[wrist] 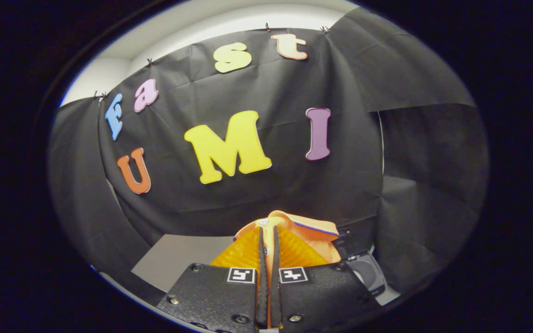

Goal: Put the clothes into the washing machine and then close the washing machine lid.

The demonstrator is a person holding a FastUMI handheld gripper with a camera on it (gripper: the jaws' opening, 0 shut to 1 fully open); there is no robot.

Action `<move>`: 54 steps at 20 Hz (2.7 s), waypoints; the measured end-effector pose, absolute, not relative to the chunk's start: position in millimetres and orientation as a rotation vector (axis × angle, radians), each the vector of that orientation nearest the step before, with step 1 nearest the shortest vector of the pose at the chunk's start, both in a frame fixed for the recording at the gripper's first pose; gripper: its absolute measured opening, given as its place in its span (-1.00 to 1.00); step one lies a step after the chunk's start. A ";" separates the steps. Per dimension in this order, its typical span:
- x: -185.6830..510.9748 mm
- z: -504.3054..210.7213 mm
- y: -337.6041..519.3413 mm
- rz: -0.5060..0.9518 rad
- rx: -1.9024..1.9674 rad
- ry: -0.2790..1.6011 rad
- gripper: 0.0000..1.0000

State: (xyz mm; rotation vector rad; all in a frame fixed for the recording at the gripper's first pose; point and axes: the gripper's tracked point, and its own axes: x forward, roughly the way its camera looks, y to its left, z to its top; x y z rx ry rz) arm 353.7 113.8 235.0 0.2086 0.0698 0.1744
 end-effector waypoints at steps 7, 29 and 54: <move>381.8 205.0 64.0 0.173 0.184 0.131 -0.88; 490.9 -3.1 46.9 0.232 0.180 0.537 -0.88; 477.4 -185.3 22.0 0.099 0.148 1.022 -0.88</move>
